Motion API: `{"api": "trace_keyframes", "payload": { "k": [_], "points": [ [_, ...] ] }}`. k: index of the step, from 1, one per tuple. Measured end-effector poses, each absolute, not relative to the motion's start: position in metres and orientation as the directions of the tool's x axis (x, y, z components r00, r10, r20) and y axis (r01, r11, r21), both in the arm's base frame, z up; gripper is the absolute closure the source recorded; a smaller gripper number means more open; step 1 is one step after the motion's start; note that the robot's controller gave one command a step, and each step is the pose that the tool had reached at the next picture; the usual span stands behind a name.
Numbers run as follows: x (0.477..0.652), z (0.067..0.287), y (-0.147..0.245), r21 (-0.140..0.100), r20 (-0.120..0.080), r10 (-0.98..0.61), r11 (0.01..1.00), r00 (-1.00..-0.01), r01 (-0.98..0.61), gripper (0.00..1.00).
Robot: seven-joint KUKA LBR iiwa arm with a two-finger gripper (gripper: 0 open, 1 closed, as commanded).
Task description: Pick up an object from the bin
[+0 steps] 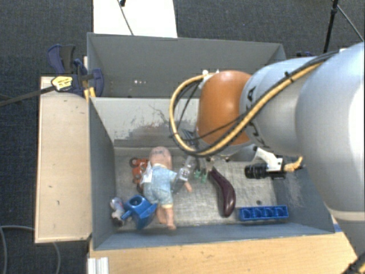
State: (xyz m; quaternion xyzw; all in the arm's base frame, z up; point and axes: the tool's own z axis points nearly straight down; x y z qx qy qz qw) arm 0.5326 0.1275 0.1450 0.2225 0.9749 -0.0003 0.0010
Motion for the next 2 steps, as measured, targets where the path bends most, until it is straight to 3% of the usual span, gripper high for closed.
{"api": "trace_keyframes", "payload": {
  "k": [1,2],
  "points": [
    [0.5114,0.0721,0.0988,0.002,-0.002,0.572,0.82,-0.82,0.572,1.0],
    [0.5114,0.0721,0.0988,0.002,-0.002,0.572,0.82,-0.82,0.572,1.0]
  ]
}}
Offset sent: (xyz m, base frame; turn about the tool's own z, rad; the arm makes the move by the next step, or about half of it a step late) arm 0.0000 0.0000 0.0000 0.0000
